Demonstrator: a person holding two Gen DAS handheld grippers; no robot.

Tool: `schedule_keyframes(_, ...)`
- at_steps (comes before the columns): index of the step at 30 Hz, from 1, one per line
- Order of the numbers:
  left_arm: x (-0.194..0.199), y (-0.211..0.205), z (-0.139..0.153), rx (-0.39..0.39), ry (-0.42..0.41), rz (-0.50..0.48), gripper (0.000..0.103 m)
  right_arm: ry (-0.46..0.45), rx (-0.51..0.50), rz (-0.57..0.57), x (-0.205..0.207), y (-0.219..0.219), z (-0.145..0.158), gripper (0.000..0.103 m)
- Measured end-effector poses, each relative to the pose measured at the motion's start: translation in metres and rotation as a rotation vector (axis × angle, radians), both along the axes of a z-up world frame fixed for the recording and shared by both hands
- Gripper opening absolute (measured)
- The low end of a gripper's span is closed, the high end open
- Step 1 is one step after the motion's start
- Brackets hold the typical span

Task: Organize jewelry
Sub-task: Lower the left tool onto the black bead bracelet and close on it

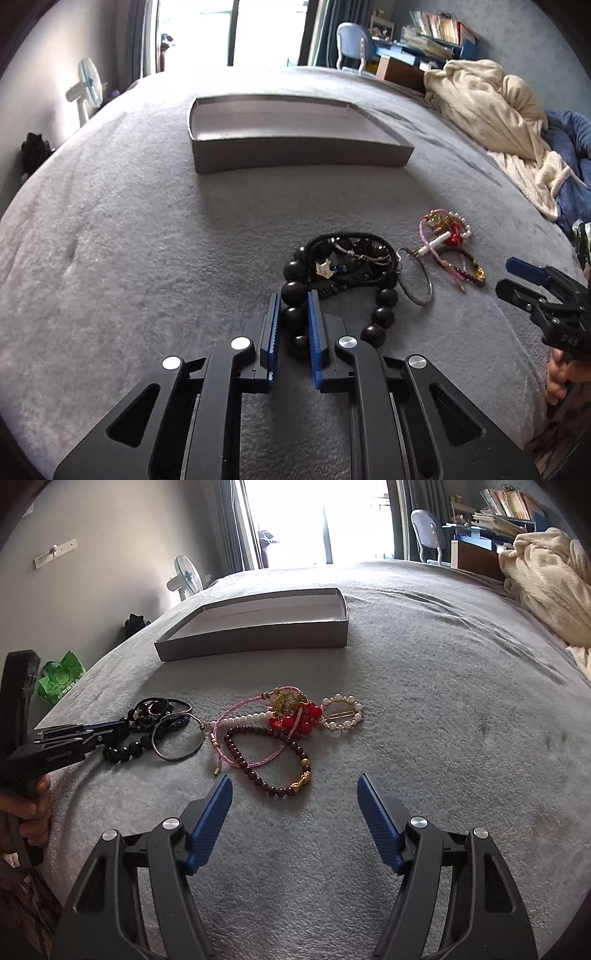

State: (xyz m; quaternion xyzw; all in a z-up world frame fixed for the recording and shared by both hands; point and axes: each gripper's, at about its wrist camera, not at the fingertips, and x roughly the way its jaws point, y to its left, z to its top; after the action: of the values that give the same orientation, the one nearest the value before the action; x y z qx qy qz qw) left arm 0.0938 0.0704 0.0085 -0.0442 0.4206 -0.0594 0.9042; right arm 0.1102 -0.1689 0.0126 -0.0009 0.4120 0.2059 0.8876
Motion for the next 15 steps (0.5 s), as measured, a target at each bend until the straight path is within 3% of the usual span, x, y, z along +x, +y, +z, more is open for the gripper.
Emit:
schedule_keyframes(8, -0.011, 0.038, 0.012, -0.018, -0.038, 0.089, 0.015, 0.022, 0.025, -0.001, 0.009, 0.003, -0.001, 0.067)
schedule_keyframes(15, -0.021, 0.068, 0.010, -0.039, -0.025, 0.153, 0.015, 0.017, 0.026, 0.024, 0.013, 0.017, 0.001, 0.066)
